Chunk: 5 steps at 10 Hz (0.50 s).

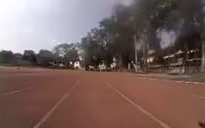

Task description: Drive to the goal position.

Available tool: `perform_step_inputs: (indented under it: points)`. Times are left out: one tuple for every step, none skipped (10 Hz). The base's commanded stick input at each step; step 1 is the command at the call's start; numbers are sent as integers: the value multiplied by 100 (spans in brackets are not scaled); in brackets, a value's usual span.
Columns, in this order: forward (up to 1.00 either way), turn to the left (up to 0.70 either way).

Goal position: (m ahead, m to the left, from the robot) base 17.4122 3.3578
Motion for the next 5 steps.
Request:
perform_step_inputs:
  points:
    - [70,0]
    - [70,0]
    - [70,0]
    - [70,0]
    - [70,0]
